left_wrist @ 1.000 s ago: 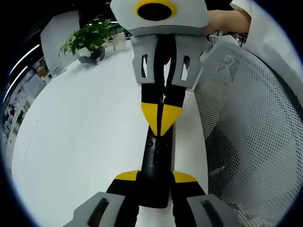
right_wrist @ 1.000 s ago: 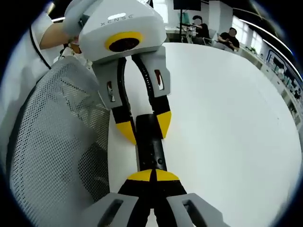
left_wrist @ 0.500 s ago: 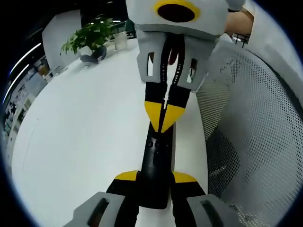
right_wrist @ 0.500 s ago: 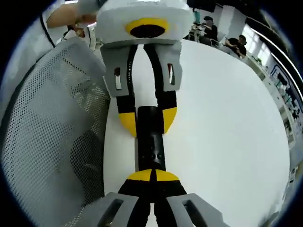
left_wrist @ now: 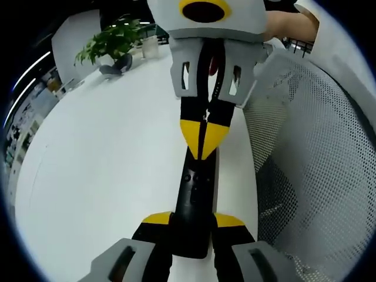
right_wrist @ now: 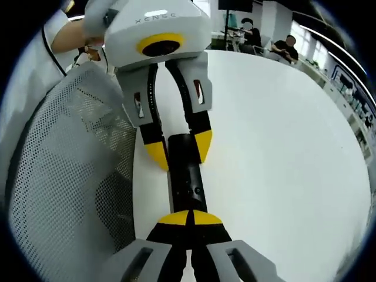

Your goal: Press the specified remote control buttons in sequence, fully releasing each button before pressing the next.

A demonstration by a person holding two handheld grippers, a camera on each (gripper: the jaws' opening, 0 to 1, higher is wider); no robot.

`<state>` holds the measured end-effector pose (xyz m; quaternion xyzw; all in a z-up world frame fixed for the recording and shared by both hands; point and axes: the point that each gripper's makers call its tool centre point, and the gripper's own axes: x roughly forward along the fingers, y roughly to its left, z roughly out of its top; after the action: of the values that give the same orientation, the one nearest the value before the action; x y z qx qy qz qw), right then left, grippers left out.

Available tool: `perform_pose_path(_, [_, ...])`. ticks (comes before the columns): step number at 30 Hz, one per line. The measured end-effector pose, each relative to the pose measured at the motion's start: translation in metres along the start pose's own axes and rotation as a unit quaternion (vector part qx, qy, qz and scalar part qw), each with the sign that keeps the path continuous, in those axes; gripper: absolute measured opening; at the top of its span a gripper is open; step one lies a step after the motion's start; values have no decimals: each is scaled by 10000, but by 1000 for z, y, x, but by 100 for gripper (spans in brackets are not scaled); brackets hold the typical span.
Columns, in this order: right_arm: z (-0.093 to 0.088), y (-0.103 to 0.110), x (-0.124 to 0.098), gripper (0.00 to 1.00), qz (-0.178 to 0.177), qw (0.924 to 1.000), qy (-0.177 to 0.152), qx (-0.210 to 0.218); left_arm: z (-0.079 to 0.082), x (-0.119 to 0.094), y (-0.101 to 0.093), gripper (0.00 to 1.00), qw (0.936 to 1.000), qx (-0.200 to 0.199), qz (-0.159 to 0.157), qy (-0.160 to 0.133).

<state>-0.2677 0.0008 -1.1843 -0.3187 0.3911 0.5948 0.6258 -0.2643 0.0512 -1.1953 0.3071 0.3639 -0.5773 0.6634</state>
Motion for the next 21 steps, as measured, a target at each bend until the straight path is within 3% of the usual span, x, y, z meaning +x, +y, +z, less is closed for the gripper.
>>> perform_pose_path(8, [-5, 1, -3, 0, -55, 10000, 74, 37, 0, 0, 0, 23, 10000, 14, -5, -40])
perform_pose_path(17, [-4, 0, 0, 0, -410, 9990, 144, -113, 0, 0, 0, 23, 10000, 58, -21, -62])
perform_pose_path(21, [-3, -1, -1, 0, -497, 9985, -195, 130, 1, 0, 0, 23, 10000, 75, -24, -32])
